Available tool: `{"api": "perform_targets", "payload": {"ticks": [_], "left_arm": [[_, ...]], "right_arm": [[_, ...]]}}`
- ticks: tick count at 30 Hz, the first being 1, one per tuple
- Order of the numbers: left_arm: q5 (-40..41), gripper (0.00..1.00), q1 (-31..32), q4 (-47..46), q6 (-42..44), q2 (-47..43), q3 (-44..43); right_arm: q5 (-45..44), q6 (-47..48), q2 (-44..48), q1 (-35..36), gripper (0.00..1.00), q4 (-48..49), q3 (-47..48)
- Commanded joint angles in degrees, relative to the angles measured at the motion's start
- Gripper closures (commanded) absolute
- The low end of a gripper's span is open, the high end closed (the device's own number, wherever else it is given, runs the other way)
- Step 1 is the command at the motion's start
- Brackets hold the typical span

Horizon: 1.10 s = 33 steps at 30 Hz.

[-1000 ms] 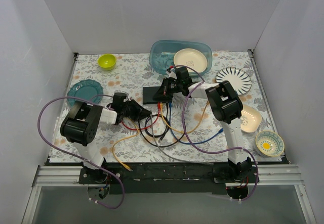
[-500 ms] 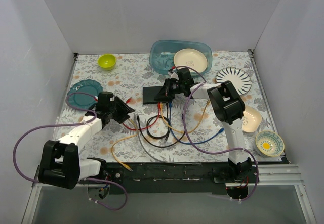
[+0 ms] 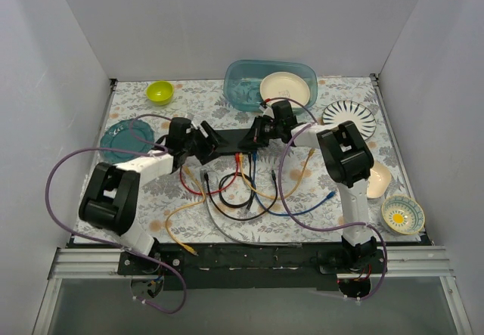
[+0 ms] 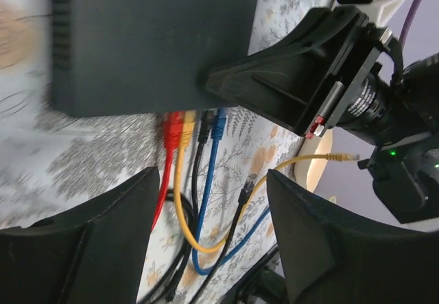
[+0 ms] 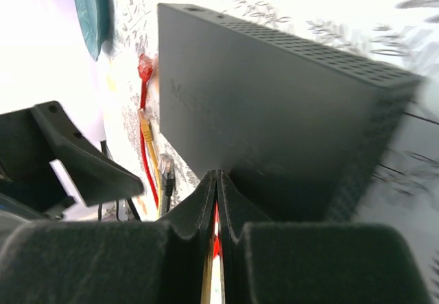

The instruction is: Pull the plug from the switch port

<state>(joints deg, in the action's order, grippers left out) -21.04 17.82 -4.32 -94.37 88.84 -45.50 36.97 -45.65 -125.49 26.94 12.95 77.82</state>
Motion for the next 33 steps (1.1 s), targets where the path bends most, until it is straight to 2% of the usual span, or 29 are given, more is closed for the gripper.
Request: {"api": "perform_targets", "payload": {"ticks": [1, 3, 5, 10, 18, 25, 33], "left_arm": [[-4.19, 0.41, 3.88, -9.30, -1.95, 7.92, -2.84], [-4.27, 0.50, 4.85, -11.49, -3.88, 10.64, -2.93], [-4.01, 0.53, 5.20, -11.51, -5.12, 13.90, -3.11], [-0.95, 0.58, 5.73, -11.16, -7.23, 15.05, -1.97], [7.06, 0.57, 5.64, -9.83, -13.82, 16.63, -0.74], [7.50, 0.60, 5.64, -8.43, -15.23, 21.20, -3.11], [6.01, 0.78, 5.64, -9.83, -15.23, 22.78, -1.97]], "right_arm": [[-4.80, 2.49, 1.39, -2.76, 0.91, -4.08, -2.85], [-4.89, 2.41, 1.48, -3.29, 0.92, -3.99, -3.55], [-4.63, 2.32, 1.39, -3.82, 0.92, -3.81, -3.73], [-4.10, 1.97, 0.95, -4.52, 0.92, -3.55, -3.73], [-3.66, 1.09, 0.25, -4.09, 0.92, -2.32, -3.99], [-3.48, 1.00, 0.07, -2.07, 0.92, -1.88, -2.85], [-3.75, 1.00, -0.28, -1.45, 0.92, -2.23, -2.67]]}}
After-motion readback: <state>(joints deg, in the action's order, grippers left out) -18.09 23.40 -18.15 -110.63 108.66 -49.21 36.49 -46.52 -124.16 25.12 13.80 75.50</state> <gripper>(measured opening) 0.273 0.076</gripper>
